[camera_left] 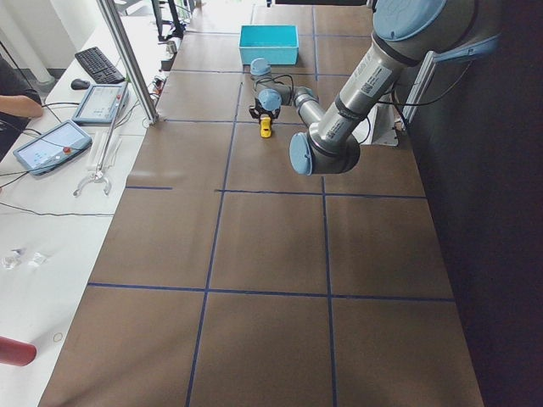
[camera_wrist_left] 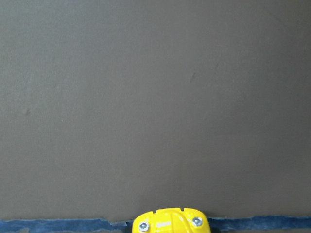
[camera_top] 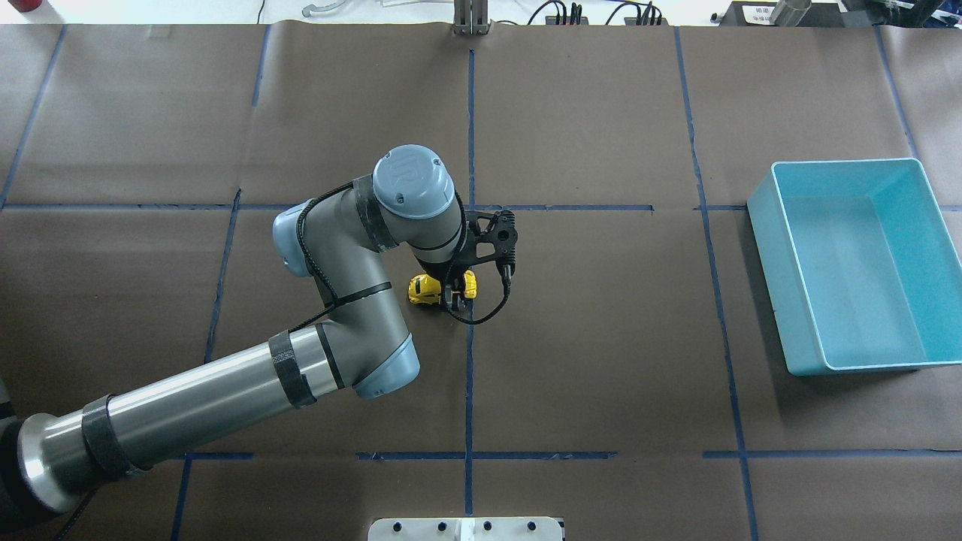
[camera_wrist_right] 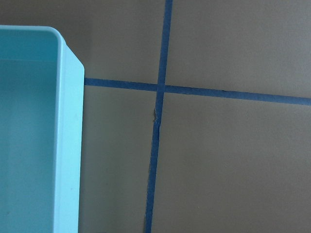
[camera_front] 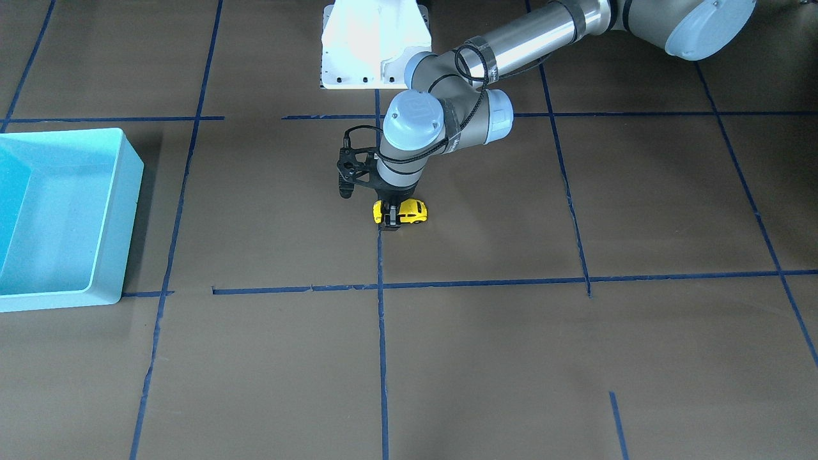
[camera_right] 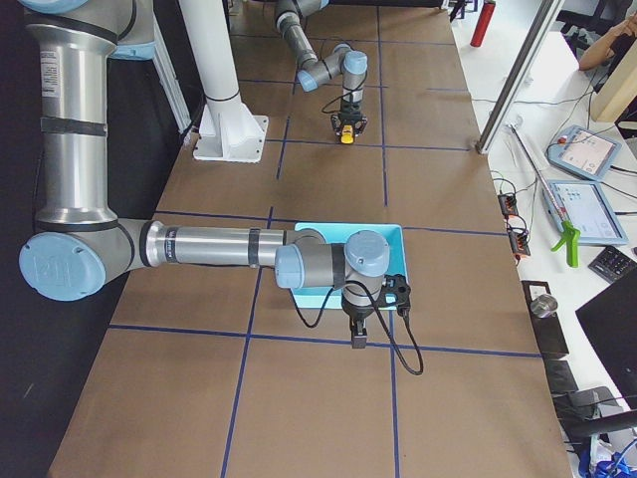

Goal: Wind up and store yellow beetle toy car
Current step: 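Drag the held car backward along the table, away from the bin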

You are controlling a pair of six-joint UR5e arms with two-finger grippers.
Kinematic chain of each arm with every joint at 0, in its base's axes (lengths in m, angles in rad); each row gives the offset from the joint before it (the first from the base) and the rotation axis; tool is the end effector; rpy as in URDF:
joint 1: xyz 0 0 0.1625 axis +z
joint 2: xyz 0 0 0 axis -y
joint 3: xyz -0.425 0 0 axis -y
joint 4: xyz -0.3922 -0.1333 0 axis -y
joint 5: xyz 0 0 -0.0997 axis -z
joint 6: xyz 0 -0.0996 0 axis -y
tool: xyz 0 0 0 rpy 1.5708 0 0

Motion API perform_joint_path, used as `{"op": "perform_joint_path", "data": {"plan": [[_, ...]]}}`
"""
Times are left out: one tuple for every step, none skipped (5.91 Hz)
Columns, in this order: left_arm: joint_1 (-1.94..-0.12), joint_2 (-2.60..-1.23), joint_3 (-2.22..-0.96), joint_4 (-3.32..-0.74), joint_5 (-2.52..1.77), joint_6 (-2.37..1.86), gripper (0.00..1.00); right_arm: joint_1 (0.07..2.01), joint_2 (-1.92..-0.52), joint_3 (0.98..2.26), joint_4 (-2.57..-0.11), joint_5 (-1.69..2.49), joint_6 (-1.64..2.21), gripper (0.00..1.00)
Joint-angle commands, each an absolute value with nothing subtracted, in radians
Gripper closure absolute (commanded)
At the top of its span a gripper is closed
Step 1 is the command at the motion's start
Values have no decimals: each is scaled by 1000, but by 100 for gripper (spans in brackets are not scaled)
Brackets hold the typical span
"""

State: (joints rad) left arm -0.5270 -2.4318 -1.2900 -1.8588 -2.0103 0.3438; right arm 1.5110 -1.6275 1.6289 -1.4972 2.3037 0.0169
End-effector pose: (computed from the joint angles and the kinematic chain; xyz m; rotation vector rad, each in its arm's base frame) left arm 0.6315 -0.4727 0.2066 0.7301 0.7502 1.4627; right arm 0.0383 -0.4762 0.6526 0.0435 -0.7349 -0.0684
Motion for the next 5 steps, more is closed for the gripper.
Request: {"op": "perform_joint_path", "data": {"plan": [[-529, -2410, -1305, -1862, -2014, 347, 100, 1511, -1628, 1629, -1499, 2304, 17, 0], [-532, -2395, -1315, -1870, -2014, 347, 100, 1511, -1628, 1628, -1497, 2303, 17, 0], [-538, -2378, -1334, -1870, -2016, 347, 100, 1511, -1628, 1629, -1499, 2304, 17, 0], [-545, -2362, -1347, -1870, -2023, 348, 100, 1511, -1628, 1628, -1499, 2304, 17, 0], [-552, -2347, -1361, -1873, -2034, 348, 100, 1511, -1628, 1629, -1499, 2303, 17, 0]]}}
